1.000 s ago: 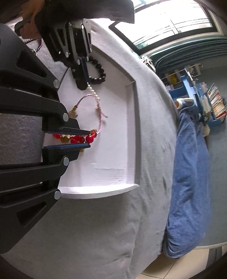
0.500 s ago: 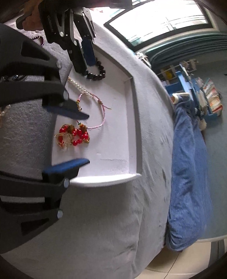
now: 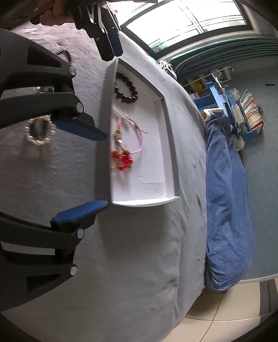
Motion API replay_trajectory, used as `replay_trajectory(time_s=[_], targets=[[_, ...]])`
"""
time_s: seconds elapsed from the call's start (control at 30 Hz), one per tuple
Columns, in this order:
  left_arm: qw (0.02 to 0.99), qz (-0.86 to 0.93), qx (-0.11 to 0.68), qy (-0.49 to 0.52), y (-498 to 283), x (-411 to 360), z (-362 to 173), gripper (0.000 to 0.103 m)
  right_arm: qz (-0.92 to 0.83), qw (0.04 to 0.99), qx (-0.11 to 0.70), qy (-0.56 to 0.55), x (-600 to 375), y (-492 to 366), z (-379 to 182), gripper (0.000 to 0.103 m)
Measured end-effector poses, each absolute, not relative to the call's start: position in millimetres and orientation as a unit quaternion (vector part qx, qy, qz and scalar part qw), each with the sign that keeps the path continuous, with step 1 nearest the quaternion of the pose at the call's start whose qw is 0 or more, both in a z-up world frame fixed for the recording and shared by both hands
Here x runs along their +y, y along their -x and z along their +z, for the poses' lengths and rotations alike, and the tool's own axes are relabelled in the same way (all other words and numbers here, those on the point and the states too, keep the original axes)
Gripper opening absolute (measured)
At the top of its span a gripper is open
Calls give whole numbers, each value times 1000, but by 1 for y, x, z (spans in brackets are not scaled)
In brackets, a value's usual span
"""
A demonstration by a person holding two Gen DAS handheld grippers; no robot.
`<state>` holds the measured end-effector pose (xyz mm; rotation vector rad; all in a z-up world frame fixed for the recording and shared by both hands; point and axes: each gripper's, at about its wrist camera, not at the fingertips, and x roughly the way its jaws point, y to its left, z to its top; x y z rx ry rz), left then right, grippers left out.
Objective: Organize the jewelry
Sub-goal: 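Move both open tools back over the remaining jewelry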
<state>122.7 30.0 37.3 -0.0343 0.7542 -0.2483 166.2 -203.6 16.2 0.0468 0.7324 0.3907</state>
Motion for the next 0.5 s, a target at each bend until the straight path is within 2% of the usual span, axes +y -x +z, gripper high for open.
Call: replay_trajectory(time_s=[0.4,0.47,0.5], targets=[[907,-125,401,26,-78,41,11,61,204,901,383,-24,-189,-123,-6,59],[907,-119,403,24,-74,44,9,71,207,899,385,-24,-187,-119,-8,59],[908,-118,401,24,-72,45,8,72,208,899,385,-23,-187,-118,-8,59]])
